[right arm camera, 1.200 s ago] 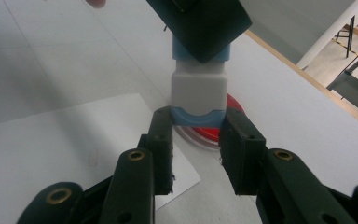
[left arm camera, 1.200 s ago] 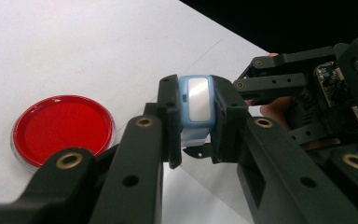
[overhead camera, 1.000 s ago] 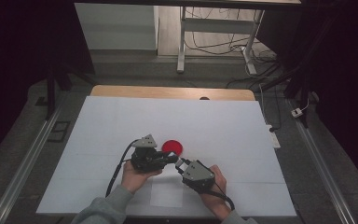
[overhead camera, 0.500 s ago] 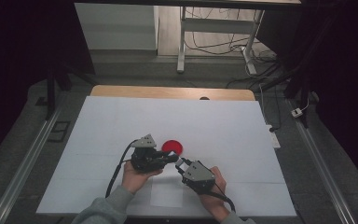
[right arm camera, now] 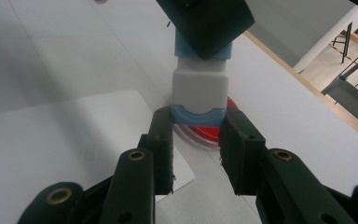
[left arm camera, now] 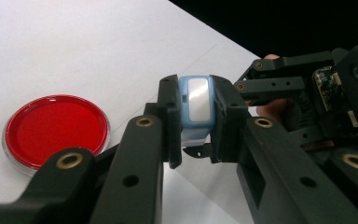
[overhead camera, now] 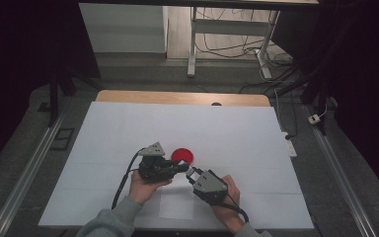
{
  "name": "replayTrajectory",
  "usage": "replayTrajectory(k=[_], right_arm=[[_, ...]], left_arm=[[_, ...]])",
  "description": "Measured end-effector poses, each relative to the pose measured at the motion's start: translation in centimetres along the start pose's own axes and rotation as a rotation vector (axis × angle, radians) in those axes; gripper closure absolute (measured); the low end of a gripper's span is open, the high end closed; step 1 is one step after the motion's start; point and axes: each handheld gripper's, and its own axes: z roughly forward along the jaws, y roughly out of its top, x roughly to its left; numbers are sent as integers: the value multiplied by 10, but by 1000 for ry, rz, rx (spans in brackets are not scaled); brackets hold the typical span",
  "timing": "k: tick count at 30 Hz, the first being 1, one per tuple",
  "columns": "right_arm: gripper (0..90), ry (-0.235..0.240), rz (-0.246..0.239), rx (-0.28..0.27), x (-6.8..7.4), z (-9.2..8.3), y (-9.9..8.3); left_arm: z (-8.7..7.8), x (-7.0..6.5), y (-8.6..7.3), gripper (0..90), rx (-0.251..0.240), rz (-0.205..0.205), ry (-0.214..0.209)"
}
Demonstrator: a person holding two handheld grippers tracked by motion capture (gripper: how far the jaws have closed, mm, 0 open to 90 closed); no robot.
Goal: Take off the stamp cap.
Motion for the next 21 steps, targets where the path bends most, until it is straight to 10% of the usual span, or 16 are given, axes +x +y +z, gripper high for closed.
replayTrajectory(k=[8, 13, 21], right_arm=[[664, -20, 61, -24, 1, -1, -1], [665, -17, -8, 56, 5, 4, -9], [663, 0, 33, 24, -6, 1, -9]], left_arm=[[0, -1, 0, 755, -17, -2, 0], [-25, 13, 5, 756, -99, -39, 29], [-25, 12, 2, 754, -40, -6, 29]])
